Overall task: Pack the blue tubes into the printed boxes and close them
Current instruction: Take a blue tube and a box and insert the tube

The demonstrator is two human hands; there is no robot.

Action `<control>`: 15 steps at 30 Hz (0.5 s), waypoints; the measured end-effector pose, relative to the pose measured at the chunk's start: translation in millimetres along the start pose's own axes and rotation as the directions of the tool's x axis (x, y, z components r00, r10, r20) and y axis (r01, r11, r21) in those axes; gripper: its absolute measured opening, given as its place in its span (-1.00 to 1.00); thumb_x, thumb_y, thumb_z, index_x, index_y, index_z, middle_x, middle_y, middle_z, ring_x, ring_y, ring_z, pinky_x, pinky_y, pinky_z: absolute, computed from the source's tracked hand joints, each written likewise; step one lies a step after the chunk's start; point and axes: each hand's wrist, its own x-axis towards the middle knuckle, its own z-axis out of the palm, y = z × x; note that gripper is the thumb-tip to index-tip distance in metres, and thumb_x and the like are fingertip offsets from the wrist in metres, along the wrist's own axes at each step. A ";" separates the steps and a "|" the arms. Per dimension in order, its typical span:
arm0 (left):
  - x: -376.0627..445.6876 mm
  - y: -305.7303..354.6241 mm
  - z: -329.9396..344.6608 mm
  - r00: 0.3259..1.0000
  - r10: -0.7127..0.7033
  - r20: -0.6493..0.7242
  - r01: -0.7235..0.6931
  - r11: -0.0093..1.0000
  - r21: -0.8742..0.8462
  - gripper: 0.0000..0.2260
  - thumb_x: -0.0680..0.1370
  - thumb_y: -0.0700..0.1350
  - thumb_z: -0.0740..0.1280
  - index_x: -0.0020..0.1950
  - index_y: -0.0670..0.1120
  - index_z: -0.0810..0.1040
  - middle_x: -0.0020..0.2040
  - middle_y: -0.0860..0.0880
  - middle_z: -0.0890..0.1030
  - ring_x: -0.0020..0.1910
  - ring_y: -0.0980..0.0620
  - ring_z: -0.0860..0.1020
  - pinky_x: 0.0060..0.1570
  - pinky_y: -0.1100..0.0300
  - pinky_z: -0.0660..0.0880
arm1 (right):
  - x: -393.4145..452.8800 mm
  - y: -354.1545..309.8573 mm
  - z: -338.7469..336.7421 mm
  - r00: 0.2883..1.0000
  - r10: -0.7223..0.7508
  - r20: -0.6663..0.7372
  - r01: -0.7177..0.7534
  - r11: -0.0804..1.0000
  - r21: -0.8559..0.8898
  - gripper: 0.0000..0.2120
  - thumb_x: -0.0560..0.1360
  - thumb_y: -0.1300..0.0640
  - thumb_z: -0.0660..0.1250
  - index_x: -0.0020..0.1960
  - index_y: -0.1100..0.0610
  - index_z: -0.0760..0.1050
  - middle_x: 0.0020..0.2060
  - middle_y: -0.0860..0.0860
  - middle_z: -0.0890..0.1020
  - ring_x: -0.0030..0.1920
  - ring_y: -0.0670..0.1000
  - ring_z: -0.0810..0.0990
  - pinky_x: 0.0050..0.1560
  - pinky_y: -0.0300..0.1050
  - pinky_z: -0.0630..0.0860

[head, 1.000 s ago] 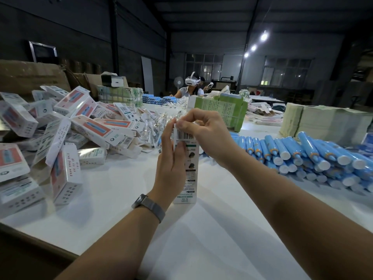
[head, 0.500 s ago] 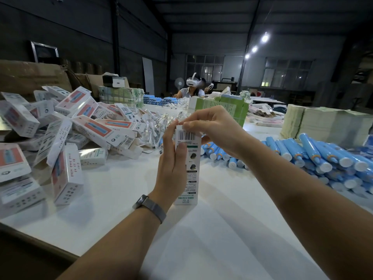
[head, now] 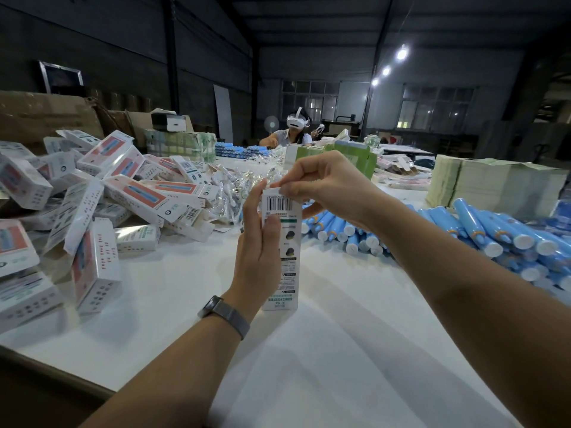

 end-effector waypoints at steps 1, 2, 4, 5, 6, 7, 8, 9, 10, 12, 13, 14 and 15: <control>-0.2 0.2 0.1 1.000 0.002 0.000 -0.002 1.000 -0.005 -0.59 0.68 0.04 0.04 0.33 0.59 0.16 0.15 0.49 0.52 -0.02 0.30 0.62 -0.14 0.37 0.56 | -0.6 1.8 0.0 1.000 -0.001 -0.004 0.001 1.000 0.010 -0.82 0.54 0.24 0.40 -0.21 0.04 0.62 -0.09 0.13 0.73 -0.02 0.15 0.70 -0.11 0.07 0.68; -0.4 0.3 0.3 1.000 0.006 0.000 -0.006 1.000 -0.007 -0.58 0.69 0.02 0.04 0.34 0.57 0.16 0.16 0.50 0.51 -0.01 0.31 0.62 -0.14 0.39 0.55 | -1.4 3.6 0.0 1.000 -0.004 -0.006 0.004 1.000 0.021 -0.84 0.54 0.22 0.40 -0.19 0.04 0.62 -0.08 0.12 0.73 -0.03 0.13 0.70 -0.14 0.03 0.68; -0.5 0.2 1.1 1.000 0.019 0.002 -0.019 1.000 0.004 -0.59 0.71 -0.03 0.03 0.40 0.48 0.14 0.17 0.54 0.48 0.02 0.36 0.60 -0.13 0.45 0.52 | -3.1 6.8 1.0 1.000 -0.009 -0.013 0.009 0.999 0.045 -0.88 0.56 0.18 0.38 -0.15 0.07 0.63 -0.08 0.10 0.73 -0.05 0.07 0.71 -0.20 -0.07 0.66; -0.5 -0.4 1.6 1.000 0.023 0.004 -0.023 1.000 0.010 -0.61 0.72 -0.05 0.02 0.42 0.42 0.13 0.17 0.56 0.47 0.03 0.38 0.59 -0.13 0.46 0.51 | -3.9 8.0 1.5 1.000 -0.010 -0.020 0.011 0.998 0.056 -0.88 0.57 0.17 0.36 -0.13 0.09 0.63 -0.09 0.10 0.73 -0.06 0.06 0.70 -0.22 -0.10 0.65; -0.4 -1.3 1.8 1.000 0.025 0.004 -0.025 1.000 0.015 -0.62 0.72 -0.05 0.02 0.43 0.39 0.12 0.17 0.56 0.46 0.04 0.39 0.58 -0.12 0.47 0.51 | -4.5 8.9 2.0 1.000 -0.011 -0.027 0.013 0.998 0.065 -0.87 0.59 0.16 0.34 -0.10 0.10 0.64 -0.10 0.11 0.73 -0.07 0.06 0.70 -0.23 -0.12 0.64; -0.1 -2.1 2.0 1.000 0.028 0.003 -0.028 0.999 0.021 -0.63 0.72 -0.05 0.02 0.43 0.37 0.12 0.16 0.56 0.46 0.05 0.38 0.57 -0.11 0.47 0.51 | -5.0 10.1 2.4 0.999 -0.014 -0.034 0.016 0.997 0.075 -0.85 0.60 0.16 0.32 -0.09 0.10 0.64 -0.11 0.11 0.73 -0.08 0.06 0.70 -0.23 -0.11 0.65; 0.2 -2.5 1.8 0.999 0.032 0.000 -0.032 0.999 0.028 -0.63 0.72 -0.04 0.02 0.42 0.39 0.13 0.16 0.54 0.47 0.05 0.36 0.58 -0.11 0.44 0.52 | -5.9 11.6 3.0 0.999 -0.017 -0.040 0.020 0.996 0.086 -0.84 0.61 0.17 0.31 -0.09 0.09 0.64 -0.11 0.11 0.73 -0.08 0.05 0.70 -0.22 -0.09 0.66; 0.8 -2.5 1.5 0.999 0.035 -0.003 -0.035 0.999 0.034 -0.63 0.71 -0.03 0.02 0.39 0.43 0.15 0.15 0.52 0.49 0.04 0.32 0.59 -0.11 0.41 0.54 | -7.0 13.3 3.9 0.999 -0.023 -0.047 0.028 0.995 0.099 -0.82 0.61 0.17 0.29 -0.09 0.08 0.64 -0.11 0.11 0.73 -0.08 0.05 0.70 -0.20 -0.04 0.67; 1.3 -2.3 1.1 0.999 0.037 -0.004 -0.036 0.999 0.036 -0.62 0.71 -0.01 0.03 0.35 0.49 0.16 0.14 0.48 0.51 0.03 0.27 0.60 -0.12 0.37 0.56 | -8.2 15.4 5.2 0.998 -0.031 -0.054 0.037 0.993 0.113 -0.82 0.62 0.18 0.28 -0.08 0.08 0.64 -0.09 0.11 0.72 -0.07 0.07 0.70 -0.17 0.01 0.68; 2.1 -2.3 0.2 0.999 0.040 -0.007 -0.040 0.999 0.034 -0.64 0.69 0.03 0.03 0.29 0.54 0.18 0.12 0.43 0.54 0.01 0.20 0.62 -0.14 0.34 0.57 | -10.9 19.3 8.6 0.996 -0.046 -0.078 0.058 0.987 0.148 -0.81 0.63 0.19 0.26 -0.04 0.10 0.65 -0.07 0.13 0.72 -0.04 0.13 0.69 -0.13 0.09 0.65; 2.3 -2.1 -0.2 0.999 0.043 -0.008 -0.043 0.999 0.034 -0.65 0.69 0.04 0.03 0.28 0.54 0.19 0.11 0.40 0.56 0.00 0.18 0.63 -0.14 0.33 0.57 | -12.1 20.7 10.4 0.994 -0.054 -0.093 0.069 0.984 0.164 -0.79 0.63 0.19 0.24 -0.03 0.10 0.66 -0.08 0.13 0.72 -0.05 0.14 0.69 -0.14 0.07 0.65; 2.4 -1.9 -0.4 0.999 0.050 -0.007 -0.050 0.998 0.033 -0.67 0.68 0.06 0.03 0.27 0.54 0.20 0.10 0.38 0.57 -0.02 0.17 0.63 -0.15 0.33 0.57 | -13.0 21.4 12.0 0.992 -0.061 -0.108 0.079 0.981 0.176 -0.76 0.64 0.20 0.22 -0.03 0.09 0.66 -0.10 0.11 0.72 -0.07 0.12 0.69 -0.16 0.04 0.65; 2.4 -1.9 -0.7 0.998 0.057 -0.005 -0.057 0.998 0.033 -0.68 0.68 0.06 0.03 0.27 0.52 0.20 0.09 0.37 0.58 -0.04 0.17 0.63 -0.17 0.32 0.57 | -13.7 22.1 13.6 0.991 -0.065 -0.121 0.087 0.979 0.186 -0.73 0.64 0.20 0.20 -0.05 0.07 0.67 -0.11 0.09 0.72 -0.10 0.09 0.68 -0.18 0.00 0.64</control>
